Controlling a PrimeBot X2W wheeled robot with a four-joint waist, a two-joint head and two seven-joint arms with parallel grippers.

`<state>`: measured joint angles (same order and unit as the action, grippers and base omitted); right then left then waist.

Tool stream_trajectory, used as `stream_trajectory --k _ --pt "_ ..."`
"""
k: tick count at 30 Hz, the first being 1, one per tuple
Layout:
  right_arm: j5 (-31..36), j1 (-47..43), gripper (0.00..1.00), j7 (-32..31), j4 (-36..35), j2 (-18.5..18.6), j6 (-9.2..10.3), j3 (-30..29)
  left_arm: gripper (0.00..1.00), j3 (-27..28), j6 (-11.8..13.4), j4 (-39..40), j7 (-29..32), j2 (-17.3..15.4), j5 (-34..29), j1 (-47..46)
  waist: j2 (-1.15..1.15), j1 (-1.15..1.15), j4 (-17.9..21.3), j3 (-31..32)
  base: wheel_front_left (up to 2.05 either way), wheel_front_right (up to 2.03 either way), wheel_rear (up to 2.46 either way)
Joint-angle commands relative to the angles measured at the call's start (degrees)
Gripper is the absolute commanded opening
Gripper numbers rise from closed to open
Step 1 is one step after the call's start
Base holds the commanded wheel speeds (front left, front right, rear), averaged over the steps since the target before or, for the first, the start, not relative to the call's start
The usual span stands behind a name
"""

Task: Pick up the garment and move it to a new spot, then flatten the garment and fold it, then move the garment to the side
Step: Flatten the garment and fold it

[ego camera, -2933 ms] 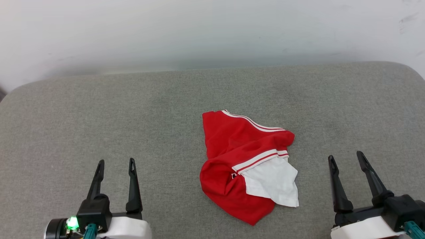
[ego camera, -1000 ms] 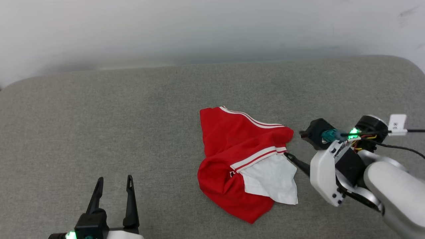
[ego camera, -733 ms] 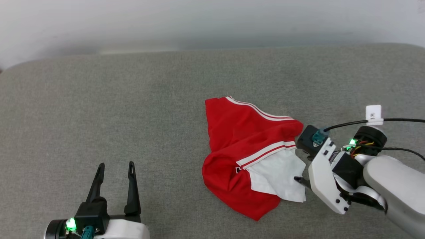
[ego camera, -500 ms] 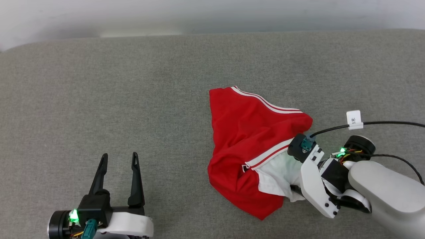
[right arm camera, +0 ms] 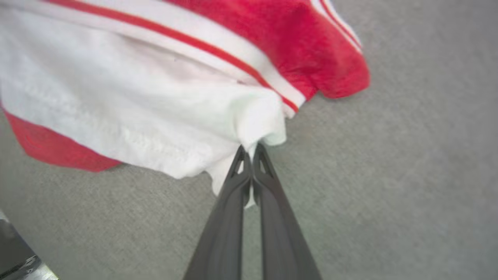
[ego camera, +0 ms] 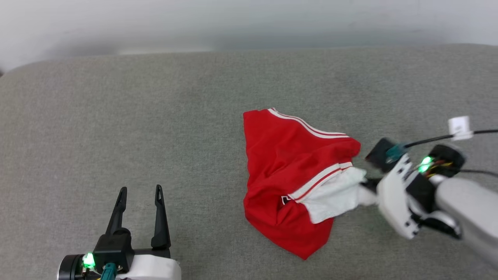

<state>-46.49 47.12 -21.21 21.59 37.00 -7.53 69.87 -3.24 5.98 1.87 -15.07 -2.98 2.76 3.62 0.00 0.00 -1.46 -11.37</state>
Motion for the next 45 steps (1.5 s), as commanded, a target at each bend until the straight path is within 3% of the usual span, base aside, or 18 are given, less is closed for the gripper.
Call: stream_trajectory --k 1,8,14,20,25,26,27,37,42,45 --pt "0.5 1.3 0.00 0.9 -0.5 1.8 0.08 -1.0 1.00 0.0 0.2 0.3 -0.2 0.1 -0.1 0.5 0.00 0.00 0.9 1.3 0.00 0.00 0.00" --pt "-0.8 -1.5 0.00 1.7 -3.0 11.3 0.07 -7.6 1.00 0.1 0.4 0.7 -0.2 0.1 -0.2 2.0 0.00 0.00 2.9 3.0 0.00 0.00 0.00" --pt "-3.8 -8.2 0.00 -0.9 2.1 16.8 0.07 -13.0 1.00 -0.2 0.1 0.9 -0.2 0.1 -0.4 2.3 0.00 0.00 3.5 2.7 0.00 0.00 0.00" --pt "-8.0 -16.0 0.00 -1.6 12.8 16.3 0.07 -17.0 1.00 -0.6 -0.3 0.6 -0.2 0.1 -0.5 1.4 0.00 0.00 2.9 1.9 0.00 0.00 0.00" --pt "-8.5 -18.0 0.00 1.1 16.8 14.2 0.07 -19.0 1.00 -0.4 -0.1 0.1 -0.2 0.1 -0.5 1.4 0.00 0.00 2.9 2.2 0.00 0.00 0.00" --pt "-8.1 -17.7 0.34 2.0 17.0 13.8 0.07 -19.3 1.00 -0.3 -0.1 0.0 -0.2 0.1 -0.5 1.7 0.00 0.00 3.0 2.5 0.00 0.00 0.00" --pt "-7.2 -17.2 1.00 3.2 17.1 13.7 0.07 -19.7 1.00 -0.2 -0.1 -0.1 -0.2 0.1 -0.6 1.9 0.00 0.00 3.0 2.8 0.00 0.00 0.00" --pt "4.9 -11.5 1.00 20.2 13.3 13.8 0.07 -27.8 1.00 0.1 0.0 0.0 -0.2 0.1 -0.8 3.3 0.00 0.00 4.1 5.1 0.00 0.00 0.00" --pt "16.2 -11.2 1.00 29.8 11.0 7.6 0.08 -37.2 1.00 0.4 0.2 0.5 -0.2 0.1 -0.9 3.7 0.00 0.00 4.5 5.3 0.00 0.00 0.00" --pt "22.4 -12.9 1.00 34.2 9.4 1.5 0.07 -44.7 1.00 0.4 0.2 0.8 -0.2 0.1 -1.0 3.7 0.00 0.00 4.6 5.0 0.00 0.00 0.00"
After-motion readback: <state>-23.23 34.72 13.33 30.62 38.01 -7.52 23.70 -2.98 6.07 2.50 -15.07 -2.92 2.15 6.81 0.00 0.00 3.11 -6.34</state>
